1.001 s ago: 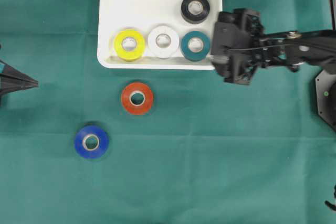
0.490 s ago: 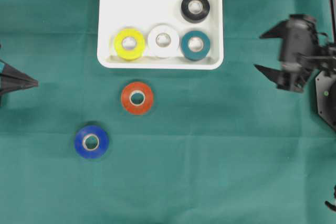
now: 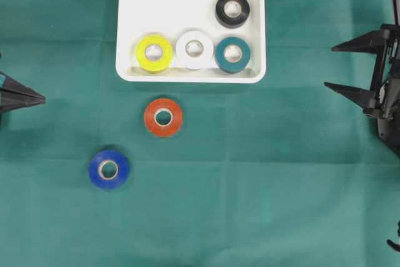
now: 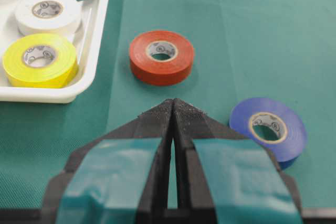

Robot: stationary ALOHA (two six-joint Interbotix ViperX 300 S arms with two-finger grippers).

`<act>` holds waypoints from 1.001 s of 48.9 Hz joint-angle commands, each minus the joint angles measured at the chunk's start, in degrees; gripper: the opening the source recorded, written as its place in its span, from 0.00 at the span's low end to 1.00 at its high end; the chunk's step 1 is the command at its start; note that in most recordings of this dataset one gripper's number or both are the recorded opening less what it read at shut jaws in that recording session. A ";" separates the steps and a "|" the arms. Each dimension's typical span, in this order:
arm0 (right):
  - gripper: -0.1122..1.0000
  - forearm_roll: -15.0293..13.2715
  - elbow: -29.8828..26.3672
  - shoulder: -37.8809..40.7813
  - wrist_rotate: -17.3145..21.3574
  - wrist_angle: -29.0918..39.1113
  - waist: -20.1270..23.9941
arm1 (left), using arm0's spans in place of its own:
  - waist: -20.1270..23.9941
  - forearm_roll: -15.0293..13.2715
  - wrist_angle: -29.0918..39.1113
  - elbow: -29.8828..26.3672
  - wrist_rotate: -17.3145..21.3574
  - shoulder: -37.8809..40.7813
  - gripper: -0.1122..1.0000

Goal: Put the tape into the white case with the right arm.
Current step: 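Open the right gripper and withdraw it to the right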

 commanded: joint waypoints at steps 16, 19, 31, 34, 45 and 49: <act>0.67 0.53 -0.09 7.47 0.79 -8.70 3.78 | 0.26 -0.09 -0.26 -0.79 0.09 0.35 0.10; 0.67 0.44 -0.09 8.00 0.79 -9.58 5.54 | 0.18 -0.09 -0.26 -0.70 0.09 0.35 0.10; 0.67 0.26 0.18 8.00 0.79 -8.61 8.61 | 0.18 -0.09 -0.18 -0.70 0.09 0.35 0.10; 0.67 0.18 0.09 8.17 0.70 -8.44 8.61 | 0.26 -0.09 -0.18 -0.79 0.09 0.35 0.10; 0.67 0.26 -0.70 10.28 0.70 -8.70 8.61 | 0.26 -0.09 -0.18 -0.79 0.09 0.35 0.10; 0.67 0.18 -1.93 12.48 0.62 -8.96 8.61 | 0.26 -0.09 -0.18 -0.79 0.09 0.35 0.10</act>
